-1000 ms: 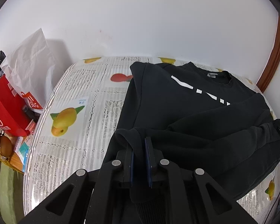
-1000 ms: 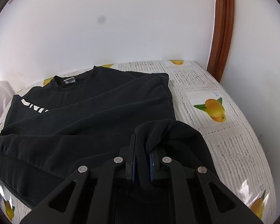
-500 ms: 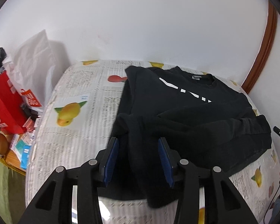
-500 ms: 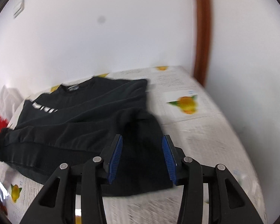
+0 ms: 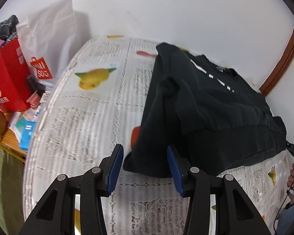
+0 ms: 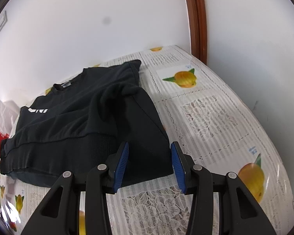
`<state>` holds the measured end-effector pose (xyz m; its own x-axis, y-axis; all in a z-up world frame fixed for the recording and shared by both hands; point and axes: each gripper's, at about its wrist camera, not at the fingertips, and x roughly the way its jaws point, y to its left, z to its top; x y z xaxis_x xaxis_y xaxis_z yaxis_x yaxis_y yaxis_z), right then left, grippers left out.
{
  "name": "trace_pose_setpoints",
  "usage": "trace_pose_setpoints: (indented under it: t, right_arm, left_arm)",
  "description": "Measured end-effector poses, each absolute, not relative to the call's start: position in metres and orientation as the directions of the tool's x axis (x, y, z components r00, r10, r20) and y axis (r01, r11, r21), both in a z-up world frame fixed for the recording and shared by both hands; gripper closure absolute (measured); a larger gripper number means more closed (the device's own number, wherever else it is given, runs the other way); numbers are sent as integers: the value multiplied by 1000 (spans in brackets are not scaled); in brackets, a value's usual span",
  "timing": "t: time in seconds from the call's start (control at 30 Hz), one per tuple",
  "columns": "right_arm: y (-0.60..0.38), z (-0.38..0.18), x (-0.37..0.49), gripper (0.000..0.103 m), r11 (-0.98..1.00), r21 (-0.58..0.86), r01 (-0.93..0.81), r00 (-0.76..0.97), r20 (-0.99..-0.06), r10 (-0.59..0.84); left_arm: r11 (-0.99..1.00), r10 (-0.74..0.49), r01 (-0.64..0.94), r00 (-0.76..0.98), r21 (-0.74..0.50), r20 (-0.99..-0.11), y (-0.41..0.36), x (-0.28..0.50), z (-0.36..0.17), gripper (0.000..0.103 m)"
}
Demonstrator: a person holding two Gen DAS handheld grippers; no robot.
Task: Fold small clothes
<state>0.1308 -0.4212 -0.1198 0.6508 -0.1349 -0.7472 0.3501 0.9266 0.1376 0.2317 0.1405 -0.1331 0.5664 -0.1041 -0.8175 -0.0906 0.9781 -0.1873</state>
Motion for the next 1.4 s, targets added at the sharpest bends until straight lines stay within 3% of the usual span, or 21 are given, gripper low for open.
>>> trace_pose_setpoints:
  t: [0.13, 0.27, 0.4, 0.43, 1.03, 1.4]
  right_arm:
    - [-419, -126, 136, 61, 925, 120, 360, 642, -752, -152]
    - [-408, -125, 137, 85, 938, 64, 340, 641, -746, -182]
    - [-416, -123, 132, 91, 928, 128, 350, 647, -749, -141]
    - [-416, -122, 130, 92, 927, 136, 350, 649, -749, -135]
    - [-395, -119, 57, 93, 940, 135, 314, 640, -761, -105]
    - [-375, -97, 13, 86, 924, 73, 376, 648, -733, -206]
  left_arm:
    - [980, -106, -83, 555, -182, -825, 135, 237, -142, 59]
    - [975, -118, -93, 552, -201, -826, 135, 240, -145, 62]
    - [982, -112, -61, 573, -179, -812, 128, 235, -141, 87]
    - [986, -98, -54, 580, -158, -808, 125, 232, -139, 88]
    - [991, -90, -29, 563, -128, -821, 124, 144, -130, 89]
    - [994, -64, -34, 574, -102, -816, 126, 94, -123, 82]
